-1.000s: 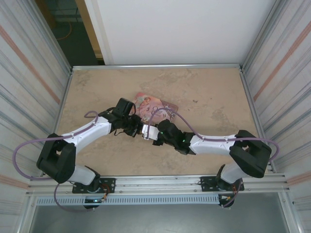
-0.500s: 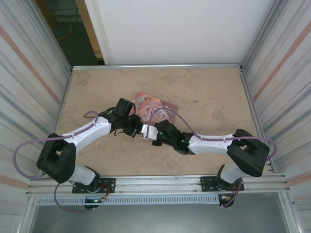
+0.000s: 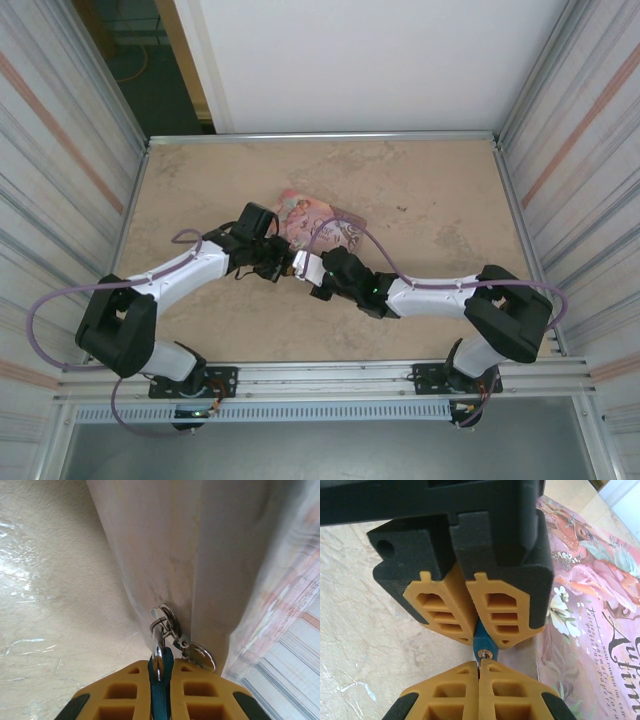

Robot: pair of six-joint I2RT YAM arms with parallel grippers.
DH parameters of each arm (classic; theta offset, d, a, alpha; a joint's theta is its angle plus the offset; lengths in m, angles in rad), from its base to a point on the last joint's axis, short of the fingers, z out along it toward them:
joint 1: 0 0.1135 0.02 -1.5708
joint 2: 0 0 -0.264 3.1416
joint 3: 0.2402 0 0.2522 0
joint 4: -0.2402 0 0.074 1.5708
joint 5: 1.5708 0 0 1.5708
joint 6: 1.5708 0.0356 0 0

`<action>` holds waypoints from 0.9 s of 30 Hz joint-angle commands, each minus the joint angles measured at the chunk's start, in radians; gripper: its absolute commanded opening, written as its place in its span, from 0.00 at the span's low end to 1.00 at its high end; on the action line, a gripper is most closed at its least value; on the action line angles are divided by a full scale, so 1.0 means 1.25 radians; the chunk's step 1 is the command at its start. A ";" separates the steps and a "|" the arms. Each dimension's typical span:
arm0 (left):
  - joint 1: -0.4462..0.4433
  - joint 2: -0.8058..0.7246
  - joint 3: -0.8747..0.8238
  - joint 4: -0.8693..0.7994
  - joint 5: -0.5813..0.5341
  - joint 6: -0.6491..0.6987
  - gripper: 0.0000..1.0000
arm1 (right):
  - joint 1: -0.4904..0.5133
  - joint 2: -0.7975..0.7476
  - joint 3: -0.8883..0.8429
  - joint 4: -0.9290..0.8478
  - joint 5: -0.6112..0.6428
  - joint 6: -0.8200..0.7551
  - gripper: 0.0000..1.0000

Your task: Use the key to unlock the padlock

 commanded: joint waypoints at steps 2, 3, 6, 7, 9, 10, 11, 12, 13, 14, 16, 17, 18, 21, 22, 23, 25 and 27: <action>-0.028 -0.008 -0.008 0.067 0.044 -0.017 0.00 | -0.039 -0.017 -0.029 0.068 -0.042 0.112 0.00; -0.032 -0.009 -0.010 0.070 0.043 -0.020 0.00 | -0.050 -0.023 -0.036 0.074 -0.057 0.130 0.00; -0.052 -0.008 -0.015 0.080 0.035 -0.031 0.00 | -0.084 -0.040 -0.065 0.101 -0.108 0.189 0.00; -0.060 -0.007 -0.017 0.087 0.032 -0.038 0.00 | -0.095 -0.044 -0.077 0.111 -0.122 0.206 0.00; -0.075 0.000 -0.021 0.103 0.031 -0.051 0.00 | -0.110 -0.053 -0.094 0.127 -0.139 0.234 0.00; -0.081 0.005 -0.022 0.112 0.032 -0.059 0.00 | -0.116 -0.058 -0.107 0.137 -0.144 0.245 0.00; -0.090 0.009 -0.023 0.118 0.030 -0.064 0.00 | -0.121 -0.062 -0.116 0.144 -0.147 0.255 0.00; -0.096 0.013 -0.023 0.124 0.026 -0.070 0.00 | -0.126 -0.065 -0.125 0.150 -0.147 0.263 0.00; -0.102 0.018 -0.024 0.129 0.024 -0.076 0.00 | -0.129 -0.070 -0.134 0.155 -0.147 0.268 0.00; -0.108 0.022 -0.023 0.134 0.022 -0.081 0.00 | -0.133 -0.075 -0.141 0.156 -0.147 0.273 0.00; -0.117 0.031 -0.020 0.141 0.016 -0.088 0.00 | -0.140 -0.086 -0.153 0.159 -0.150 0.282 0.00; -0.118 0.033 -0.018 0.141 0.015 -0.088 0.00 | -0.143 -0.089 -0.157 0.158 -0.153 0.286 0.00; -0.121 0.037 -0.015 0.143 0.012 -0.087 0.00 | -0.146 -0.094 -0.161 0.155 -0.154 0.289 0.00; -0.124 0.049 -0.008 0.144 0.013 -0.082 0.00 | -0.150 -0.103 -0.170 0.145 -0.154 0.292 0.00; -0.125 0.052 -0.006 0.143 0.014 -0.081 0.00 | -0.151 -0.105 -0.175 0.144 -0.151 0.294 0.00; -0.125 0.054 -0.005 0.141 0.014 -0.080 0.00 | -0.152 -0.106 -0.178 0.145 -0.148 0.296 0.00; -0.126 0.059 -0.002 0.140 0.014 -0.077 0.00 | -0.152 -0.111 -0.186 0.145 -0.144 0.298 0.00; -0.126 0.062 -0.003 0.138 0.012 -0.074 0.00 | -0.153 -0.112 -0.189 0.144 -0.141 0.300 0.00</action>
